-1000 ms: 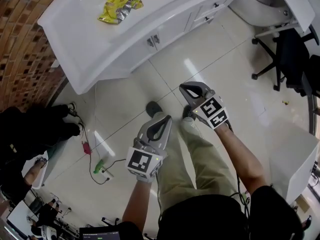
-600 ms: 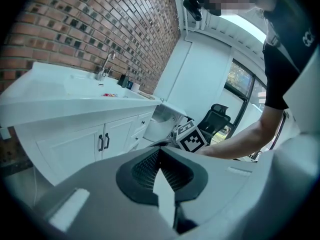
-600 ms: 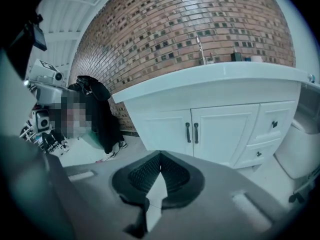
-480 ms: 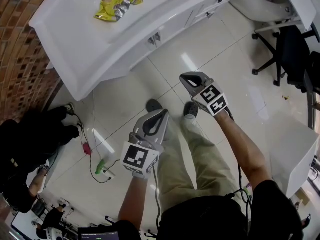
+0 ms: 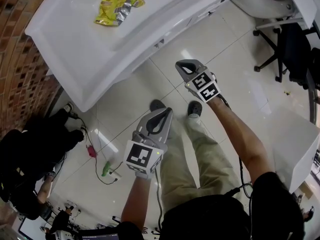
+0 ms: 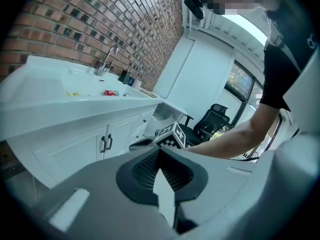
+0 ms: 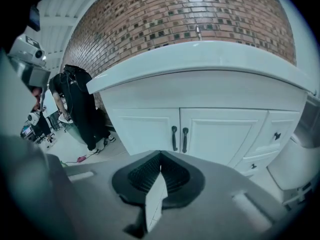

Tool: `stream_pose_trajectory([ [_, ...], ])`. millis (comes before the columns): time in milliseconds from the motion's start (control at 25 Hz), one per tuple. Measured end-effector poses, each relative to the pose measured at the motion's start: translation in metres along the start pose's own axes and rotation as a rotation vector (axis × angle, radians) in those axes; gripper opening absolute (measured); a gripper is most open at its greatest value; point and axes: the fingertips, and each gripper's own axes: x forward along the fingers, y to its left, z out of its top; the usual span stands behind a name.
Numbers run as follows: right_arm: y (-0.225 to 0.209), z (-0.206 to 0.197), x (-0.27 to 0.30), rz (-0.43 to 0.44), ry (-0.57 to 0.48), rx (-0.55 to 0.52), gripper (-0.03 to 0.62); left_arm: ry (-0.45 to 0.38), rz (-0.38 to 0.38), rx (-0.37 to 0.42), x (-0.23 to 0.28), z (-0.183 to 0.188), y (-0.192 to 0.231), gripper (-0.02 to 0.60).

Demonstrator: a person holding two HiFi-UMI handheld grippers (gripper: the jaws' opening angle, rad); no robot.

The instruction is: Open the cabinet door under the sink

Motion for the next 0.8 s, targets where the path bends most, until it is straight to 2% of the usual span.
stream_pose_trajectory([
  [120, -0.01, 0.009, 0.018, -0.031, -0.004, -0.015, -0.011, 0.003, 0.0, -0.003, 0.005, 0.01, 0.011, 0.015],
  [200, -0.019, 0.012, 0.032, -0.045, 0.001, 0.003, 0.035, 0.003, 0.003, -0.006, 0.008, 0.016, 0.018, 0.015],
  [480, -0.051, 0.011, 0.073, -0.111, 0.032, 0.077, 0.048, -0.018, 0.018, -0.034, 0.017, 0.037, 0.036, 0.015],
  [800, -0.066, 0.01, 0.1, -0.137, 0.048, 0.136, 0.061, 0.007, 0.004, -0.039, 0.024, 0.037, 0.037, 0.015],
])
